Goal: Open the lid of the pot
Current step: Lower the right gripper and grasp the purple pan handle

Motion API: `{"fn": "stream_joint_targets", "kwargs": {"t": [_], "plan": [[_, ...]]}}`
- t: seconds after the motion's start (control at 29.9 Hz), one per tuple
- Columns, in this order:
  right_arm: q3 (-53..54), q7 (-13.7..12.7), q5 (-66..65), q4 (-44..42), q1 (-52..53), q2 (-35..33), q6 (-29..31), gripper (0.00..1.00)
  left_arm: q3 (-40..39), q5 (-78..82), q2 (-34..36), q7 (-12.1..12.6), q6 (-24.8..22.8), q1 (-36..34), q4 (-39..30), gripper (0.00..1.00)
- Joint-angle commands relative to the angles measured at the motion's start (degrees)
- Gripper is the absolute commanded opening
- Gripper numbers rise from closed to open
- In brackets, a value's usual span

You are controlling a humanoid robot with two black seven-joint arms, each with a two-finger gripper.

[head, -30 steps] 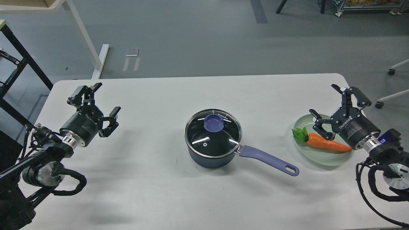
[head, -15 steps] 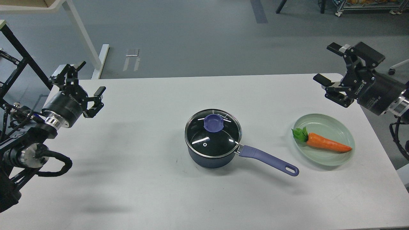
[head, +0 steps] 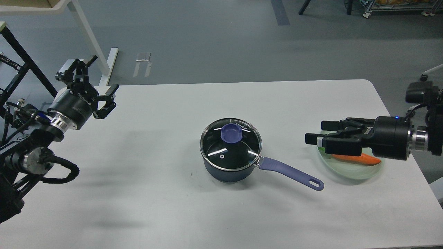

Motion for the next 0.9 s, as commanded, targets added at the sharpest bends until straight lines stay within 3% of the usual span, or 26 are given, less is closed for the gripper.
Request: {"fn": "stream_joint_targets", "kwargs": {"t": [0.0,0.27,0.54,0.87], "plan": [[-1.9,0.0,-6.4,0.1,0.1,1.2,-0.2,1.0,0.2,0.2,0.0,0.0,0.1,0.0,-1.1,0.99],[-6.2,0.0,-12.4,-1.1,2.7,5.6,0.0,1.0,0.2,1.6,-0.4,0.0,0.1,0.0,-1.4,0.99],[-17.1,0.0,-13.4,-7.1,11.6,13.5,0.2,0.99,0.2,1.6,-0.6,0.0,0.1,0.0,-1.4,0.99],[-19.8,0.0,-12.9,-11.3,11.1,19.2,-0.5,0.95,0.2,1.6,-0.7,0.0,0.3,0.0,-2.0,0.99]]}}
